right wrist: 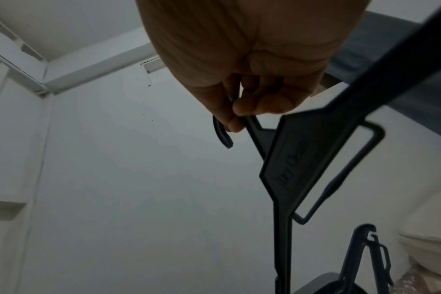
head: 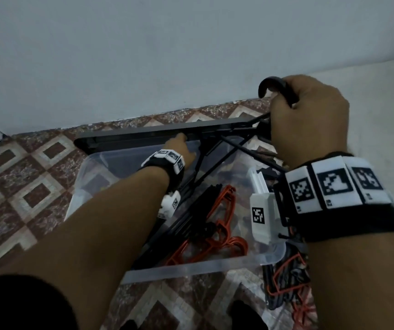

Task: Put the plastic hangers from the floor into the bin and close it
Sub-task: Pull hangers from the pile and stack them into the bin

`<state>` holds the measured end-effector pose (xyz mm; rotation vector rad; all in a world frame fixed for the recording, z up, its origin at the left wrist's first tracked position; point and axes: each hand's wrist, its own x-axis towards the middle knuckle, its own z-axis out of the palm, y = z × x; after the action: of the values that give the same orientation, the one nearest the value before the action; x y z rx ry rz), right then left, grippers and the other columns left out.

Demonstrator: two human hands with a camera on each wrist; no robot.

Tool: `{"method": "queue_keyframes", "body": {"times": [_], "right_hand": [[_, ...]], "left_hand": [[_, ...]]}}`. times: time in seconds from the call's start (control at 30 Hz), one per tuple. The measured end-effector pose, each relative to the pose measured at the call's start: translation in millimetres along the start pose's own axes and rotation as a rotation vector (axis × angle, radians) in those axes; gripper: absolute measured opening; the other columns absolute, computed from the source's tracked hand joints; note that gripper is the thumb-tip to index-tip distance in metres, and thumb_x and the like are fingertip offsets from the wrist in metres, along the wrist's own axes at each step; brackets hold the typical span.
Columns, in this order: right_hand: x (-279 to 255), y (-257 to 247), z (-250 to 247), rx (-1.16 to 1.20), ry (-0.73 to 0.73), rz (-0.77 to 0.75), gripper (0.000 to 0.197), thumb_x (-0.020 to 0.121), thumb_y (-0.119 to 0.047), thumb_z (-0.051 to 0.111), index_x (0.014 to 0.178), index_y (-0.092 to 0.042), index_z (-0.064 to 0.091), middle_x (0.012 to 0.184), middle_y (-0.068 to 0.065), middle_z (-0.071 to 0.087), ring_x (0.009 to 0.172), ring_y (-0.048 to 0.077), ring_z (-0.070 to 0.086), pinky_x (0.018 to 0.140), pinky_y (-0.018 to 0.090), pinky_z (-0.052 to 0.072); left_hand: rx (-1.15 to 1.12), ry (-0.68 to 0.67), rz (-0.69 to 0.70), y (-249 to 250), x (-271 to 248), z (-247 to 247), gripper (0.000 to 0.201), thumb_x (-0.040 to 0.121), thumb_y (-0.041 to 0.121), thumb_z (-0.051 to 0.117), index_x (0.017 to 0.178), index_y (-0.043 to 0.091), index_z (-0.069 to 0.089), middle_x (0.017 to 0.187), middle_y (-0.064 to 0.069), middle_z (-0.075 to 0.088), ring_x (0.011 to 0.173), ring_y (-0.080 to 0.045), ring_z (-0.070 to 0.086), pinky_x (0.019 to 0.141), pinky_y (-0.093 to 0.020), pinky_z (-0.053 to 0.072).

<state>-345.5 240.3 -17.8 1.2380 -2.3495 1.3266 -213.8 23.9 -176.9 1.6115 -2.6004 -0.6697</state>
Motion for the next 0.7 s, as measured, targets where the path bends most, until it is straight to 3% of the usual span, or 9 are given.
{"method": "queue_keyframes", "body": {"times": [0.1, 0.2, 0.3, 0.37, 0.5, 0.6, 0.7], "right_hand": [[7, 7, -11, -0.001, 0.081, 0.009, 0.026, 0.095, -0.023, 0.051, 0.111, -0.022, 0.071, 0.101, 0.000, 0.071, 0.083, 0.009, 0.057, 0.072, 0.013, 0.036], [12, 15, -19, -0.024, 0.116, 0.017, 0.026, 0.096, -0.026, 0.051, 0.110, -0.020, 0.071, 0.100, -0.001, 0.070, 0.085, 0.009, 0.057, 0.075, 0.015, 0.036], [13, 22, -23, -0.032, 0.116, 0.034, 0.026, 0.096, -0.026, 0.051, 0.111, -0.019, 0.071, 0.093, -0.009, 0.061, 0.082, 0.003, 0.049, 0.073, 0.013, 0.033], [12, 24, -23, -0.035, 0.108, 0.035, 0.026, 0.096, -0.026, 0.051, 0.112, -0.019, 0.071, 0.092, -0.012, 0.056, 0.082, 0.002, 0.048, 0.072, 0.012, 0.032], [13, 24, -25, -0.023, 0.122, 0.038, 0.027, 0.096, -0.026, 0.051, 0.112, -0.020, 0.071, 0.089, -0.013, 0.055, 0.078, -0.002, 0.045, 0.067, 0.006, 0.028], [13, 23, -26, -0.020, 0.126, 0.039, 0.027, 0.096, -0.026, 0.050, 0.112, -0.019, 0.071, 0.089, -0.012, 0.055, 0.078, -0.001, 0.046, 0.068, 0.007, 0.029], [14, 23, -27, -0.019, 0.142, 0.049, 0.028, 0.095, -0.026, 0.050, 0.112, -0.019, 0.071, 0.089, -0.013, 0.055, 0.078, -0.004, 0.044, 0.061, -0.002, 0.026]], "left_hand": [[-0.129, 0.154, -0.024, 22, 23, 7, 0.050, 0.088, 0.033, 0.063, 0.130, 0.015, 0.043, 0.127, -0.015, 0.051, 0.097, -0.038, 0.060, 0.078, -0.042, 0.053], [-0.164, 0.229, -0.002, 32, 31, 16, 0.045, 0.088, 0.030, 0.061, 0.126, 0.015, 0.041, 0.122, -0.017, 0.055, 0.099, -0.038, 0.061, 0.076, -0.038, 0.049], [-0.178, 0.345, -0.093, 34, 37, 19, 0.045, 0.091, 0.028, 0.056, 0.130, 0.014, 0.040, 0.121, -0.016, 0.058, 0.103, -0.038, 0.061, 0.072, -0.037, 0.043], [-0.126, 0.297, -0.134, 29, 41, 19, 0.038, 0.094, 0.025, 0.052, 0.128, 0.011, 0.044, 0.123, -0.017, 0.056, 0.105, -0.038, 0.059, 0.072, -0.035, 0.041], [-0.048, 0.196, -0.041, 16, 42, 18, 0.025, 0.093, 0.028, 0.052, 0.115, 0.016, 0.056, 0.121, -0.015, 0.055, 0.101, -0.035, 0.058, 0.076, -0.033, 0.042], [-0.004, 0.103, 0.055, 19, 36, 23, 0.031, 0.091, 0.029, 0.054, 0.120, 0.016, 0.055, 0.121, -0.012, 0.057, 0.102, -0.033, 0.058, 0.076, -0.033, 0.046], [0.089, -0.069, 0.129, 31, 30, 38, 0.040, 0.093, 0.033, 0.057, 0.128, 0.013, 0.051, 0.114, -0.009, 0.058, 0.099, -0.031, 0.058, 0.073, -0.033, 0.044]]}}
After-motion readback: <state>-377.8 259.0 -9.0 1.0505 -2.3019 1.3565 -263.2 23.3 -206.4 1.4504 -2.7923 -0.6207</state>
